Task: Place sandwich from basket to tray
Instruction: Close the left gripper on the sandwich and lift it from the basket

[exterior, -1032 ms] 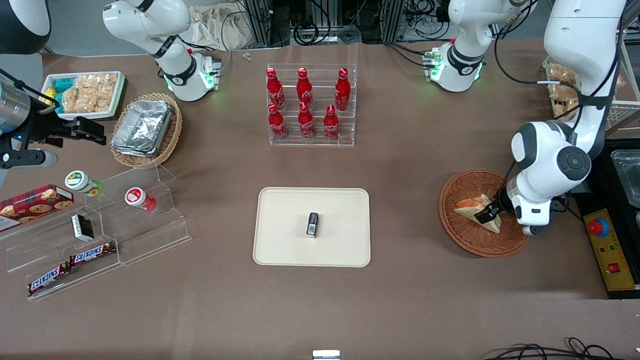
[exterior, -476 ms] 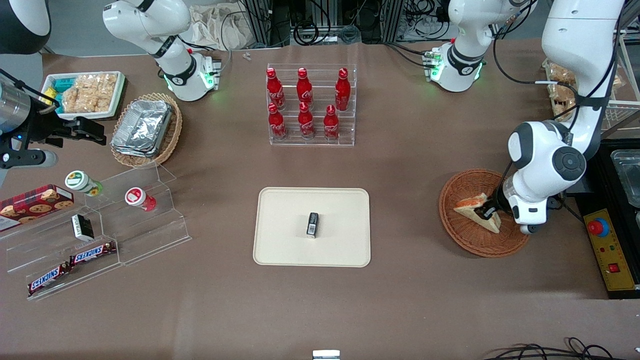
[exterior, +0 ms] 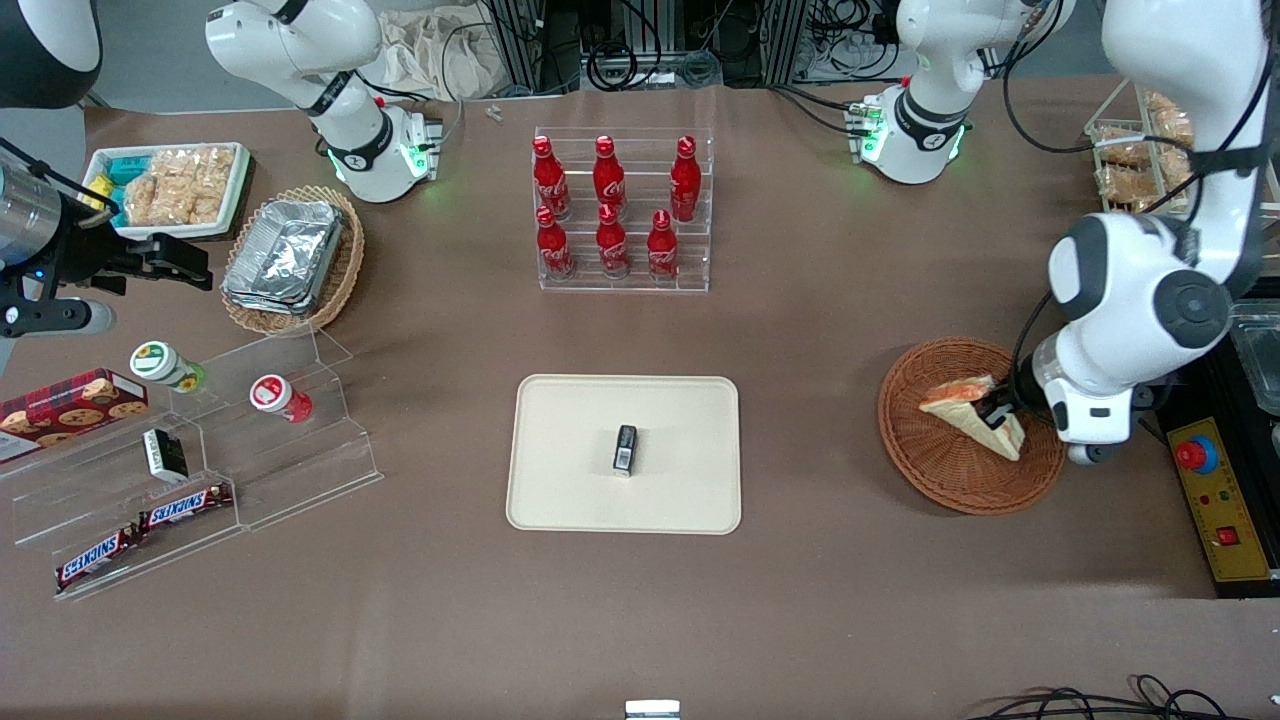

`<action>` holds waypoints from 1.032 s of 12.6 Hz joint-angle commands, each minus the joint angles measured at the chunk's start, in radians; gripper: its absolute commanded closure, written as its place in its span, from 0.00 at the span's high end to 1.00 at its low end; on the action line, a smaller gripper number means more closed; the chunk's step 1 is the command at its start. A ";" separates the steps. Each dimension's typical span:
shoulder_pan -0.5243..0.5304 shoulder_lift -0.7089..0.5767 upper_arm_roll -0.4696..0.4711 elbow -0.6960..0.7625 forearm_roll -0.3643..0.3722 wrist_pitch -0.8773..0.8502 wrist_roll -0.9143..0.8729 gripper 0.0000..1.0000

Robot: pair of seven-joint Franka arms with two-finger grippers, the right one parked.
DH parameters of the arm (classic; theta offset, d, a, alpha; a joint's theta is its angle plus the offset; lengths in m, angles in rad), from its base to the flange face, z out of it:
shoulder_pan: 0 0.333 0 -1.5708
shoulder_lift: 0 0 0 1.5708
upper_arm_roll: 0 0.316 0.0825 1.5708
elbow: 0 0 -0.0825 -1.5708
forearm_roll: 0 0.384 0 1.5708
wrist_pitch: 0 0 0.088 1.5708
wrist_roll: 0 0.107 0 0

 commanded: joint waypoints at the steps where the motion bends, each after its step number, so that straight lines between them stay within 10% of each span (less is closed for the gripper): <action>1: -0.006 0.012 -0.023 0.196 0.001 -0.217 -0.008 0.00; 13: -0.086 0.093 -0.223 0.427 0.113 -0.457 0.302 0.00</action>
